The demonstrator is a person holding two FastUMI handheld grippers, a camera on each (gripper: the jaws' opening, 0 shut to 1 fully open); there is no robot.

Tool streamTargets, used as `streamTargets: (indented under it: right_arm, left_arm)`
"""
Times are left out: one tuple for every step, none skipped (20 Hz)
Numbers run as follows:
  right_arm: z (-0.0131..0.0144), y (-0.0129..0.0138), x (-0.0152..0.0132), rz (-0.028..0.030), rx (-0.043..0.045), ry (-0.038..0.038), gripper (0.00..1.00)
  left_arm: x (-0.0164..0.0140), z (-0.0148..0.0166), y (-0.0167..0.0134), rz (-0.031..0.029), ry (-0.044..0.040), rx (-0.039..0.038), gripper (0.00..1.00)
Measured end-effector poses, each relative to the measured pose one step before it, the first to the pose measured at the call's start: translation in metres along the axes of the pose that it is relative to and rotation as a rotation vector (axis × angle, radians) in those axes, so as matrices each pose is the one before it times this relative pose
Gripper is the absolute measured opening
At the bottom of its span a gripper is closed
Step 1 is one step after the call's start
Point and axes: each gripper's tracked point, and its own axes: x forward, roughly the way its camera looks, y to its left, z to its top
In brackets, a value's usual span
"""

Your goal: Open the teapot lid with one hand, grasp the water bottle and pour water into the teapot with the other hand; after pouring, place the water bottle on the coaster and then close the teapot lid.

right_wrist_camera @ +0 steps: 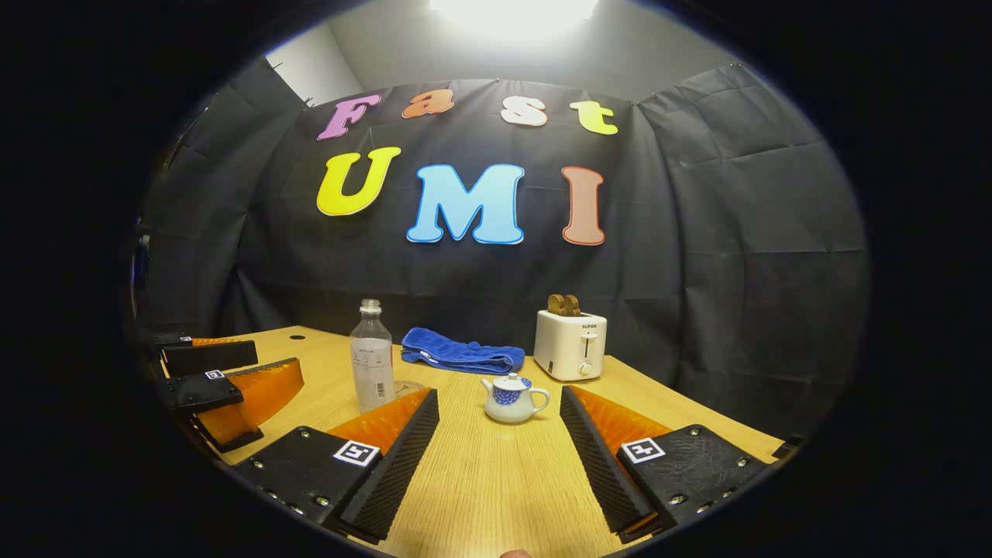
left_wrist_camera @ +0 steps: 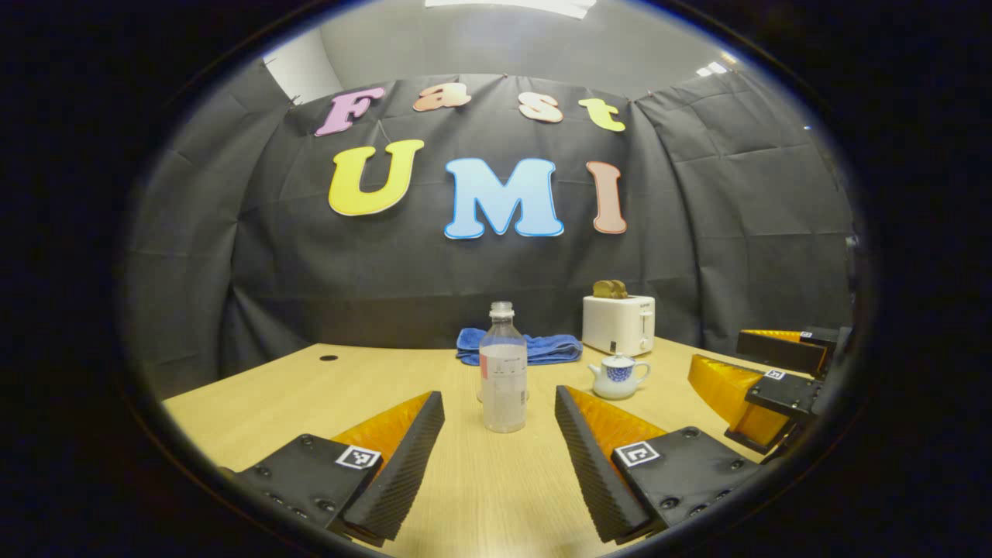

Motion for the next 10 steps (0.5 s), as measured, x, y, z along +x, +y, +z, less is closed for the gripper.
streamTargets:
  right_arm:
    - [-0.00042, 0.00094, 0.00097, -0.0001, -0.00439, 0.00297, 0.98]
    - [0.00118, 0.00041, 0.00095, -0.0008, -0.00426, 0.00062, 0.98]
    - [-0.00055, -0.00021, 0.00023, 0.00071, -0.00212, 0.00042, 0.98]
    - [0.00158, 0.0007, 0.00059, 0.00279, 0.00032, -0.001, 0.98]
    - [0.00141, 0.00137, 0.00107, 0.00257, 0.00205, -0.00029, 0.98]
    - [0.0022, 0.00029, 0.00184, 0.00065, 0.00295, -0.00142, 0.98]
    - [0.00252, -0.00026, 0.00303, -0.00133, 0.00359, -0.00075, 0.98]
    - [0.00363, 0.0001, 0.00431, -0.00047, 0.00457, -0.00126, 0.98]
    - [0.00307, 0.00153, 0.0049, 0.0028, 0.00364, -0.0015, 0.98]
    - [0.00204, 0.00064, 0.00627, 0.00018, 0.00429, 0.00383, 0.98]
  left_arm:
    - [-0.00046, -0.00004, 0.00049, -0.00003, 0.00045, -0.00061, 0.95]
    - [-0.00008, 0.00035, 0.00089, 0.00116, 0.0004, -0.00081, 0.95]
    - [0.00166, 0.00008, 0.00053, 0.00104, -0.00036, -0.00141, 0.95]
    - [0.00049, 0.00013, 0.00051, -0.00022, 0.00063, -0.00206, 0.95]
    - [-0.00082, -0.00175, -0.00039, 0.00057, 0.00064, -0.00154, 0.95]
    - [-0.00016, 0.00052, 0.00065, -0.00009, 0.00061, -0.00096, 0.95]
    - [0.00259, 0.00025, -0.00077, -0.00259, 0.00203, -0.00109, 0.95]
    - [0.00234, 0.00169, -0.00017, -0.00404, 0.00057, -0.0002, 0.95]
    - [0.00225, -0.00046, 0.00035, -0.00352, 0.00116, 0.00291, 0.95]
    - [0.00346, 0.00177, -0.00052, -0.00478, -0.00049, 0.0067, 0.95]
